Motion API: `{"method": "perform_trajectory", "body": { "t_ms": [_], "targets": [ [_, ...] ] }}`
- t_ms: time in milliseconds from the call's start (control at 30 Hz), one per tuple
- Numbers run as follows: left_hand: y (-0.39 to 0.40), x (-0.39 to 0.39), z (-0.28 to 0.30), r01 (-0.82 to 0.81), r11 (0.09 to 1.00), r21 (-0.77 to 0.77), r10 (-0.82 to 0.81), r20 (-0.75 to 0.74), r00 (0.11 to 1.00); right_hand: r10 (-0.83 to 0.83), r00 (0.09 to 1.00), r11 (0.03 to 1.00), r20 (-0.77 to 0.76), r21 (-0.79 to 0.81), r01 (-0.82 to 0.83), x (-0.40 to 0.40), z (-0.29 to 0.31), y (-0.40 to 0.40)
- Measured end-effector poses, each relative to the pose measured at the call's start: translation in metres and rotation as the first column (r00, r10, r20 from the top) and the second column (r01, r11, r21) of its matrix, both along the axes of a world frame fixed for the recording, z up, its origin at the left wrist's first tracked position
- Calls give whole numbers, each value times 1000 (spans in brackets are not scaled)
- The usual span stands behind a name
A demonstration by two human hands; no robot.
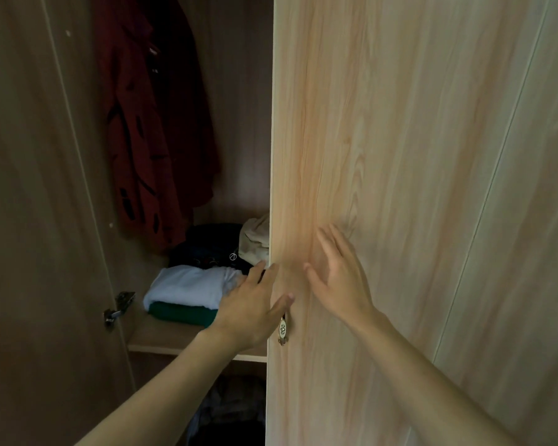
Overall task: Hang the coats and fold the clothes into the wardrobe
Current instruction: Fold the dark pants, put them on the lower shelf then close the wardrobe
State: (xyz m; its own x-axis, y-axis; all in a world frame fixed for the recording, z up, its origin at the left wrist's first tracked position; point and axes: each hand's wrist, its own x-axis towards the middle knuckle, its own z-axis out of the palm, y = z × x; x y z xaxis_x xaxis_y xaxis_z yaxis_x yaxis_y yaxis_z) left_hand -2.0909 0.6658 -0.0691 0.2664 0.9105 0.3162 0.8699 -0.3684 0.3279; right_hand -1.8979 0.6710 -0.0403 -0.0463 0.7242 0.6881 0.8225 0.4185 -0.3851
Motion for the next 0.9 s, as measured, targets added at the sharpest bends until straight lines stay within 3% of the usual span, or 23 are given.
{"method": "perform_trajectory", "body": {
  "t_ms": [400, 900],
  "targets": [
    [-94, -54, 10, -237, 971, 18, 236, 48, 970, 367, 919, 908, -145, -158, -387, -59, -46, -43],
    [-212, -226, 37, -282, 938, 202, 262, 122, 957, 406, 906, 891, -122, -170, -422, -235, -19, -140]
  ]
}}
